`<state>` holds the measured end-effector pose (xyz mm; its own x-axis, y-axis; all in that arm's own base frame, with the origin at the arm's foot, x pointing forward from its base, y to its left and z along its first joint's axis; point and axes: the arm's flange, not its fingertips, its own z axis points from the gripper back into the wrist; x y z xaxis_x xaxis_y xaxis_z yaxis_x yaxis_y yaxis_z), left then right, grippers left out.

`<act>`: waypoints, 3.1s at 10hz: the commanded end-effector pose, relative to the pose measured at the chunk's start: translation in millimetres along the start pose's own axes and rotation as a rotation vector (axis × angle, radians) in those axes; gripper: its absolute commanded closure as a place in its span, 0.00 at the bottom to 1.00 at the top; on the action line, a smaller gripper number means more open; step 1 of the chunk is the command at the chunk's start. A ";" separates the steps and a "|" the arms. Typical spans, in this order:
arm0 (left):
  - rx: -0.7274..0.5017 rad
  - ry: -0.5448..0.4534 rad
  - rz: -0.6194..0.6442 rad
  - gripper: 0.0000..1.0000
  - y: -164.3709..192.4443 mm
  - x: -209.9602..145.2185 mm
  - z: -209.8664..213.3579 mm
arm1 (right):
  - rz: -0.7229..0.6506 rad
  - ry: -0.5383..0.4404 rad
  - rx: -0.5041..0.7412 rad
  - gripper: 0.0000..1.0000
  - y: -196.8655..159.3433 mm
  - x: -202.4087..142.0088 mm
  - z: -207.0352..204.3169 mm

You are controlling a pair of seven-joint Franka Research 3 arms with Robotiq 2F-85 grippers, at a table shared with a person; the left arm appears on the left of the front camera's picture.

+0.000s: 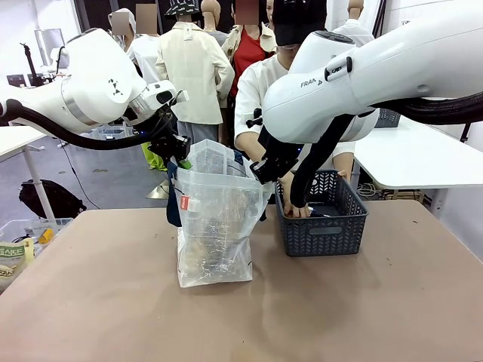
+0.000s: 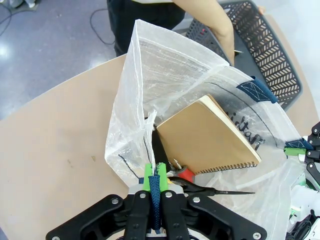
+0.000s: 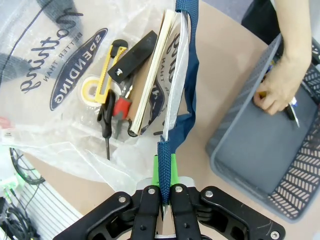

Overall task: Transfer purchased items from the store into the shopping bag.
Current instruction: Move the Reusable shopping bag to the right side of the table.

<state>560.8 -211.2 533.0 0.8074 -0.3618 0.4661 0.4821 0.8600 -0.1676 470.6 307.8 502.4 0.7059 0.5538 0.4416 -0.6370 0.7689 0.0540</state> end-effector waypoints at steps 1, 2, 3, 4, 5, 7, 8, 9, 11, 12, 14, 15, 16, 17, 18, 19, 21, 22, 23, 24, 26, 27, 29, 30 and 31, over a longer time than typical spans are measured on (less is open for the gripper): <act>0.002 -0.003 -0.003 1.00 1.3 0.4 1.8 | -0.003 -0.001 0.002 1.00 -0.2 -0.1 0.5; 0.002 -0.003 -0.003 1.00 1.3 0.4 1.8 | -0.003 -0.001 0.002 1.00 -0.2 -0.1 0.5; 0.002 -0.003 -0.003 1.00 1.3 0.4 1.8 | -0.003 -0.001 0.002 1.00 -0.2 -0.1 0.5; 0.002 -0.003 -0.003 1.00 1.3 0.4 1.8 | -0.003 -0.001 0.002 1.00 -0.2 -0.1 0.5; 0.002 -0.003 -0.003 1.00 1.3 0.4 1.8 | -0.003 -0.001 0.002 1.00 -0.2 -0.1 0.5; 0.002 -0.003 -0.003 1.00 1.3 0.4 1.8 | -0.003 -0.001 0.002 1.00 -0.2 -0.1 0.5; 0.002 -0.003 -0.003 1.00 1.3 0.4 1.8 | -0.003 -0.001 0.002 1.00 -0.2 -0.1 0.5; 0.002 -0.003 -0.003 1.00 1.3 0.4 1.8 | -0.003 -0.001 0.002 1.00 -0.2 -0.1 0.5; 0.002 -0.003 -0.003 1.00 1.3 0.4 1.8 | -0.003 -0.001 0.002 1.00 -0.2 -0.1 0.5; 0.002 -0.003 -0.003 1.00 1.3 0.4 1.8 | -0.003 -0.001 0.002 1.00 -0.2 -0.1 0.5; 0.002 -0.003 -0.003 1.00 1.3 0.4 1.8 | -0.003 -0.001 0.002 1.00 -0.2 -0.1 0.5; 0.002 -0.003 -0.003 1.00 1.3 0.4 1.8 | -0.003 -0.001 0.002 1.00 -0.2 -0.1 0.5; 0.002 -0.003 -0.003 1.00 1.3 0.4 1.8 | -0.003 -0.001 0.002 1.00 -0.2 -0.1 0.5; 0.002 -0.003 -0.003 1.00 1.3 0.4 1.8 | -0.003 -0.001 0.002 1.00 -0.2 -0.1 0.5; 0.002 -0.003 -0.003 1.00 1.3 0.4 1.8 | -0.003 -0.001 0.002 1.00 -0.2 -0.1 0.5; 0.002 -0.003 -0.003 1.00 1.3 0.4 1.8 | -0.003 -0.001 0.002 1.00 -0.2 -0.1 0.5; 0.002 -0.003 -0.003 1.00 1.3 0.4 1.8 | -0.003 -0.001 0.002 1.00 -0.2 -0.1 0.5; 0.002 -0.003 -0.003 1.00 1.3 0.4 1.8 | -0.003 -0.001 0.002 1.00 -0.2 -0.1 0.5; 0.002 -0.003 -0.003 1.00 1.3 0.4 1.8 | -0.003 -0.001 0.002 1.00 -0.2 -0.1 0.5; 0.002 -0.003 -0.003 1.00 1.3 0.4 1.8 | -0.003 -0.001 0.002 1.00 -0.2 -0.1 0.5; 0.002 -0.003 -0.003 1.00 1.3 0.4 1.8 | -0.003 -0.001 0.002 1.00 -0.2 -0.1 0.5; 0.002 -0.003 -0.003 1.00 1.3 0.4 1.8 | -0.003 -0.001 0.002 1.00 -0.2 -0.1 0.5; 0.002 -0.003 -0.003 1.00 1.3 0.4 1.8 | -0.003 -0.001 0.002 1.00 -0.2 -0.1 0.5; 0.002 -0.003 -0.003 1.00 1.3 0.4 1.8 | -0.003 -0.001 0.002 1.00 -0.2 -0.1 0.5; 0.002 -0.003 -0.003 1.00 1.3 0.4 1.8 | -0.003 -0.001 0.002 1.00 -0.2 -0.1 0.5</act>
<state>560.8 -211.1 532.9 0.8075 -0.3618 0.4660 0.4820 0.8600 -0.1676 470.6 307.8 502.5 0.7058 0.5538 0.4417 -0.6371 0.7689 0.0539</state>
